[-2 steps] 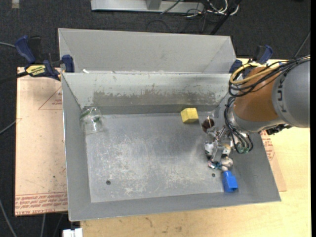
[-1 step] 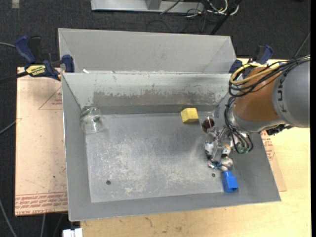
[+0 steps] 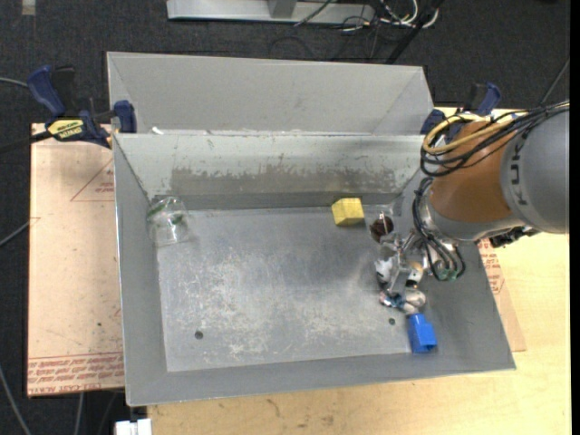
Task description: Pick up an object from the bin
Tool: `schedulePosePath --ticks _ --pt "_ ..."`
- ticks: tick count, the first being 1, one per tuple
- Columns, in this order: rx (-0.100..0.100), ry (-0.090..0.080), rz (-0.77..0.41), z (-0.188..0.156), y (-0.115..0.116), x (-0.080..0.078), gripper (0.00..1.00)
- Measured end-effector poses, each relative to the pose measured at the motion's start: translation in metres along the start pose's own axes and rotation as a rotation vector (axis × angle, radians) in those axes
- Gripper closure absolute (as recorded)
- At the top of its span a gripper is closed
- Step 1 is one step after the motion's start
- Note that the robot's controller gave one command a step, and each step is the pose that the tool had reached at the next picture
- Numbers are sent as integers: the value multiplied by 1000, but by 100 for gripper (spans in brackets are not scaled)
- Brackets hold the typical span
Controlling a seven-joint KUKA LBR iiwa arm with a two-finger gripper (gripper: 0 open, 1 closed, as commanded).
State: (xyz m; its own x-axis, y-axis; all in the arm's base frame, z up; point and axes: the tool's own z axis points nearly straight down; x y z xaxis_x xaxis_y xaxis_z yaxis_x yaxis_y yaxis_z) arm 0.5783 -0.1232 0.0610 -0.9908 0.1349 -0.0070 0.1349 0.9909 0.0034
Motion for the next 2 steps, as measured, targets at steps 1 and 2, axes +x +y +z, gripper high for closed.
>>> schedulePosePath --ticks 1,2 --pt "0 0 -3 -9 1 1 100" --pt "2 5 -3 -27 0 2 100"
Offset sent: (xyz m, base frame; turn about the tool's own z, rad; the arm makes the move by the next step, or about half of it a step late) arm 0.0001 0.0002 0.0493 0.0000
